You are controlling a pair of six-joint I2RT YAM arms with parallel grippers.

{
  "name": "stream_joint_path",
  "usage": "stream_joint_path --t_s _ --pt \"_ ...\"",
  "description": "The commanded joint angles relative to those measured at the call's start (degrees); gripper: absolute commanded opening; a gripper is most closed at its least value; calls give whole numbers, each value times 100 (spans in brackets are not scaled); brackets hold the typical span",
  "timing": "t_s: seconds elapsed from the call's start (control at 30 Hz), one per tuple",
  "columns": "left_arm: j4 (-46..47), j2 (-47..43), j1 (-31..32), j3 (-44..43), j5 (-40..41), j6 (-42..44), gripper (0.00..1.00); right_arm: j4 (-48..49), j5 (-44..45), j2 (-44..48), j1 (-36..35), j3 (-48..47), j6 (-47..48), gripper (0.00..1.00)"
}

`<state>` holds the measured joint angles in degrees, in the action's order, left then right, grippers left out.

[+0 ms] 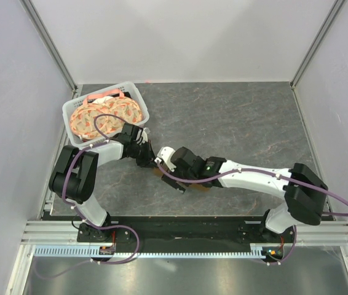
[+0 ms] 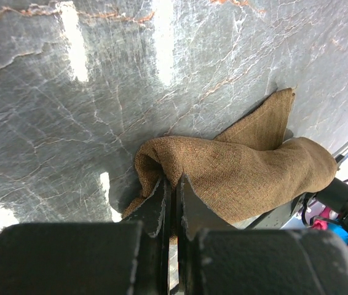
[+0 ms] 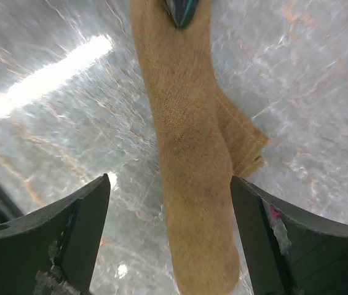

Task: Fold the napkin, place the utensils inside, and roll it up
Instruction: Roll the napkin with the utensil

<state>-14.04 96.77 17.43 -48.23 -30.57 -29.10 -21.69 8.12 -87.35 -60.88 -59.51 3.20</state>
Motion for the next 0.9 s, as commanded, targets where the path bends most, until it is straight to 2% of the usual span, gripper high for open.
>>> stream_joint_path --t_s 0.0,0.3,0.6,0.63,0.67,0.73,0.77,0.87 --pt "-371 96 15 -117 51 291 2 341 507 -458 -55 202 172 86" --pt "-468 70 6 -152 121 344 2 332 647 -897 -3 343 225 84" --pt "-477 -35 15 -231 130 414 2 122 -574 -1337 586 229 453 78" --pt "-485 -62 15 -240 217 405 4 87 -670 -1407 656 194 488 77" --pt "-468 -149 6 -231 279 397 16 17 -793 -1451 683 168 523 72" --pt "-442 -307 6 -205 481 370 30 -115 -1075 -1591 727 19 585 65" --pt "-407 -482 15 -187 595 353 46 -264 -1267 -1636 736 -34 602 59" --pt "-389 -843 15 -82 1183 300 63 -545 -1776 -1803 788 -193 647 49"
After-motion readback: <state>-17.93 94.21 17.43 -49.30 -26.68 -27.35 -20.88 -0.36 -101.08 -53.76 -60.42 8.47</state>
